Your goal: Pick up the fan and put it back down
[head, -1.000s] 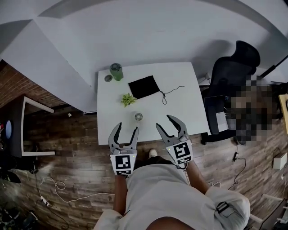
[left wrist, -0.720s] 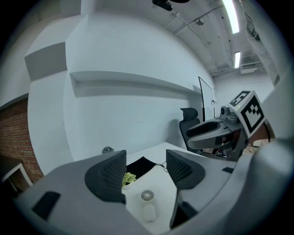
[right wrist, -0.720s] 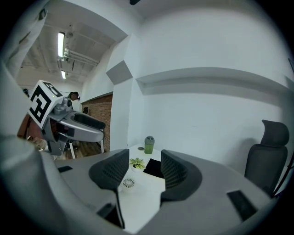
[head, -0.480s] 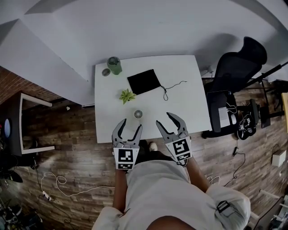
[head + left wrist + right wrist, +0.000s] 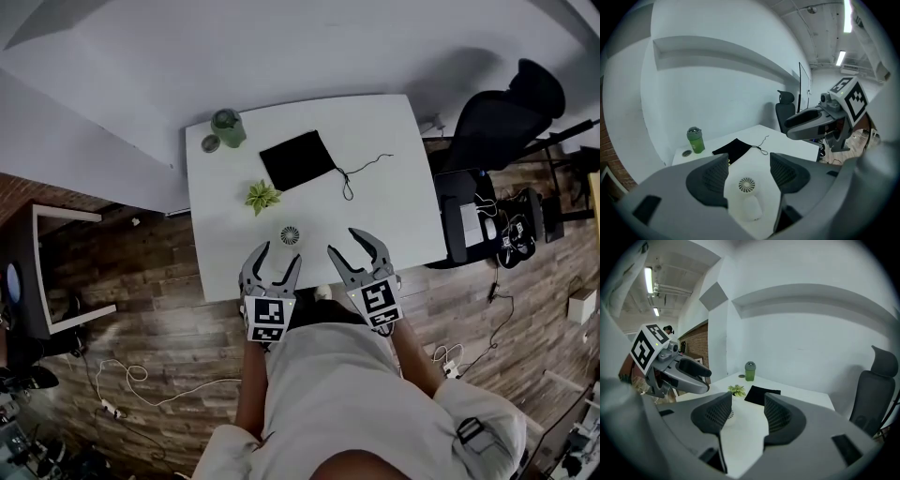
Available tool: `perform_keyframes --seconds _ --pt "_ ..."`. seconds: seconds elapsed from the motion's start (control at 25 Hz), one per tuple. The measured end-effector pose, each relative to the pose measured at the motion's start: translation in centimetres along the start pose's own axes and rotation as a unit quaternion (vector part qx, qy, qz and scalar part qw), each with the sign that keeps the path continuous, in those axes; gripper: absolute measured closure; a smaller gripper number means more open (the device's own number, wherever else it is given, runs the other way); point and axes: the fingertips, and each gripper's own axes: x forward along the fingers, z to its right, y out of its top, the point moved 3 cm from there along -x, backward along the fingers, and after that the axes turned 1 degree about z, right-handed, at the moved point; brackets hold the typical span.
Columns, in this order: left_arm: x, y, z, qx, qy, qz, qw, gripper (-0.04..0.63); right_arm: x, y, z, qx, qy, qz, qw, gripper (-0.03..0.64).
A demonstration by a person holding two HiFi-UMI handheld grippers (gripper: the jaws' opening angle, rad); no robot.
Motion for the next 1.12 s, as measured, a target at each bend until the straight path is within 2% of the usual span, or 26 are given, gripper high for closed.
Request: perform_keyframes --seconds 0.52,1.12 --pt "5.5 -5.8 -0.8 -0.026 -0.048 -0.085 0.9949 0.307 3.3 -4.9 -0.4 0.024 0.002 -0.074 0.997 0.402" --pt "9.4 -10.4 -1.0 -0.022 -0.087 -0.164 0.9823 0.262 5.3 -8.3 -1.1 0.035 0.005 -0.129 0.991 0.400"
